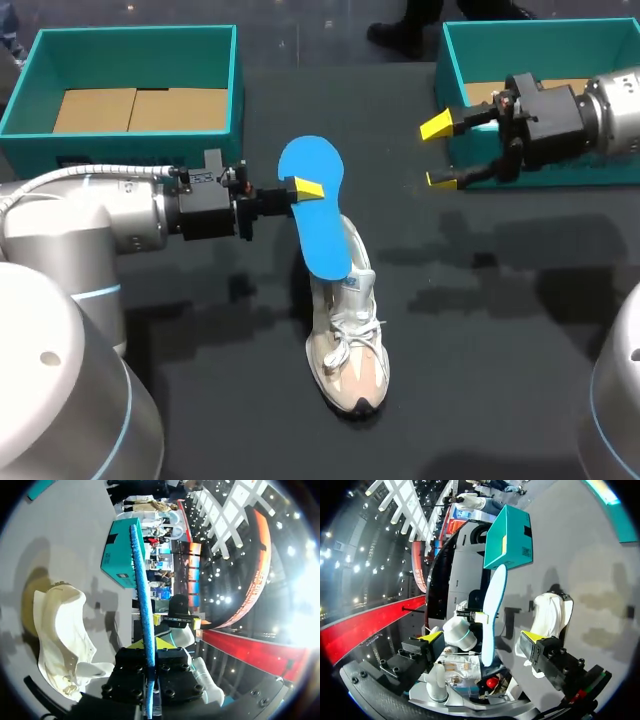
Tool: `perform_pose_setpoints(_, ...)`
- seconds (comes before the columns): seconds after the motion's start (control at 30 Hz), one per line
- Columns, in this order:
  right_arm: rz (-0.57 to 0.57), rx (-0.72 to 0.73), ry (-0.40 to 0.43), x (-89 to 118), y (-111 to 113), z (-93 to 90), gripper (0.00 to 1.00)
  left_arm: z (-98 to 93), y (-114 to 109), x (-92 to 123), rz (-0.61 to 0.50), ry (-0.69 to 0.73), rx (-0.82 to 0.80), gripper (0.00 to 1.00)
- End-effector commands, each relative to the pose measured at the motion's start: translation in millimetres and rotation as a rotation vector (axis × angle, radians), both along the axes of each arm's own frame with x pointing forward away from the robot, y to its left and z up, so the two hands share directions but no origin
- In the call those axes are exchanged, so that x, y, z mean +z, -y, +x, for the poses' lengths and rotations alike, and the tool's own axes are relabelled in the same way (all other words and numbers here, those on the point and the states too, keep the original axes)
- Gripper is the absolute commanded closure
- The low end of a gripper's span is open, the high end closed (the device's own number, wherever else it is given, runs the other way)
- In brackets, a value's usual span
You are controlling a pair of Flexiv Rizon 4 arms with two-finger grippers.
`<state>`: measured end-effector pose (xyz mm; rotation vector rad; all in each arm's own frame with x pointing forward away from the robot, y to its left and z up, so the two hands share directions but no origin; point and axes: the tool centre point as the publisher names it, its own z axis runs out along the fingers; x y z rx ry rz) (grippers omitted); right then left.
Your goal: Take the shoe out of the shoebox, open the shoe tongue, remove and reinsert the insole, then place the shoe into the shoebox
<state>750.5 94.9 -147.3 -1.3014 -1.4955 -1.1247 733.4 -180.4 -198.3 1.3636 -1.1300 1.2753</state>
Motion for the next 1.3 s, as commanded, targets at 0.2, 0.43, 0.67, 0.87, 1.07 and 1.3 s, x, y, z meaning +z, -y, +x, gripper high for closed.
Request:
perform_pose_setpoints(0.2,-0.248,0.000,-0.010,18,0,-4.0,0.00,5.9,12,-5,-0.004,-0.006,0.000,1.00)
perform_pose_setpoints(0.43,-0.454,-0.004,0.009,35,-7,-5.1,0.00,5.9,12,-5,-0.004,-0.006,0.000,1.00)
perform_pose_setpoints(0.67,-0.619,0.000,-0.006,47,-17,-7.4,0.00,5.9,12,-5,-0.004,-0.006,0.000,1.00)
perform_pose_setpoints(0.87,-0.793,-0.009,-0.002,59,-32,-9.4,0.00,5.9,12,-5,-0.004,-0.006,0.000,1.00)
perform_pose_setpoints(1.07,-0.920,-0.023,0.020,65,-45,-11.3,0.00,5.9,12,-5,-0.004,-0.006,0.000,1.00)
perform_pose_setpoints(1.3,-1.021,-0.013,0.028,67,-59,-14.5,0.00,5.9,12,-5,-0.004,-0.006,0.000,1.00)
